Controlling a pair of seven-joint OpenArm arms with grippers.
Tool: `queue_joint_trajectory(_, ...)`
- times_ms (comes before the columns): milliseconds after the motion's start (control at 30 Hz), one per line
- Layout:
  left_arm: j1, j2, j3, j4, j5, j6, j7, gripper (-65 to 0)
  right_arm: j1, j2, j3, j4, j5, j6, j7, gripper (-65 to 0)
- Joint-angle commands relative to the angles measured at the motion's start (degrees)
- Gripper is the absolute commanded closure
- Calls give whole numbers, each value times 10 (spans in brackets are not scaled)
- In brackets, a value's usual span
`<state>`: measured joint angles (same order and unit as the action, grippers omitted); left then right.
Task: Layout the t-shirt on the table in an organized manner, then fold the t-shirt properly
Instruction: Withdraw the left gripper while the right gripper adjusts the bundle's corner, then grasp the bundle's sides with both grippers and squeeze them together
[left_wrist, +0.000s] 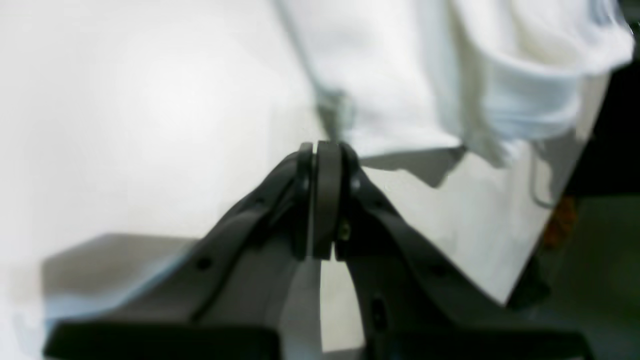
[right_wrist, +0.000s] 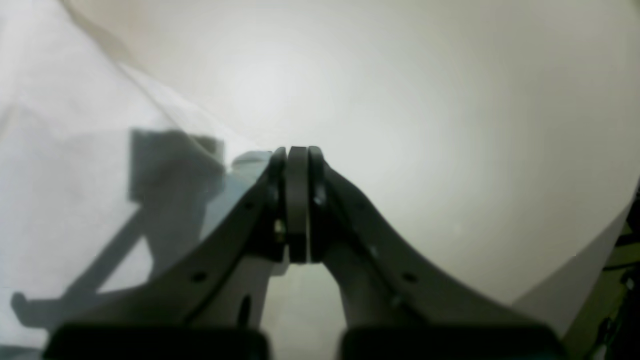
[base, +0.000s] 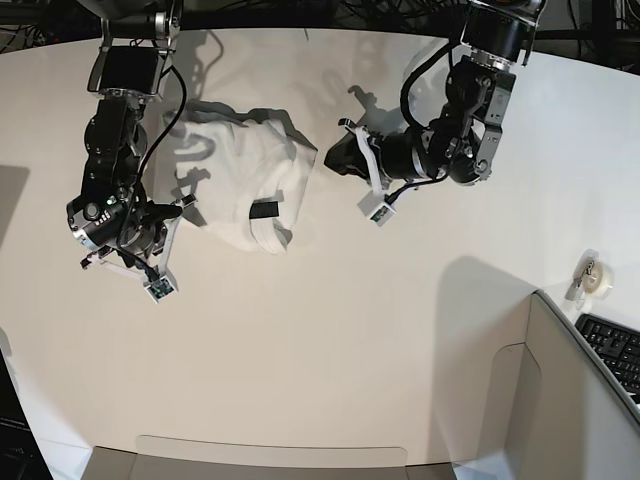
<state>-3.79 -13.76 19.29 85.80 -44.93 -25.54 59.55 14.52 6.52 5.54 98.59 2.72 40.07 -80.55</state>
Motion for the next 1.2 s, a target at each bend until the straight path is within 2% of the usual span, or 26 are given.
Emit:
queue_joint_trajectory(0, -22, -2, -9, -4, -2, -2, -9, 0, 5, 6, 0, 11, 0, -1, 6, 0)
queue_joint_trajectory(133, -44, 11, -10, -58, -6, -3, -22, 0, -16, 23, 0, 27, 0, -1, 6, 0)
queue_joint_trajectory(333, -47, 15, -12, -66, -3, -3, -35, 0, -19, 51, 3, 49, 0, -1, 6, 0)
queue_joint_trajectory(533, -34, -34, -56, -34, -3, -3, -30, 0, -4, 59, 1, 33, -2, -1, 16, 0)
queue_joint_trajectory(667, 4, -58, -68, 0, -3, -3, -29, 0, 23, 57, 1, -41, -2, -1, 28, 0)
queue_joint_trajectory(767, 49, -66, -67, 32, -4, -3, -29, 0, 36, 55, 1, -101, -2, -1, 68, 0)
queue_joint_trajectory(933, 125, -62, -63, 109, -4, -3, -28, 0, 57, 43, 0, -192, -2, -1, 111, 0)
queue_joint_trajectory(1167, 168, -4, -62, 165, -4, -3, 10, 0, 73, 21, 0, -228, -2, -1, 113, 0)
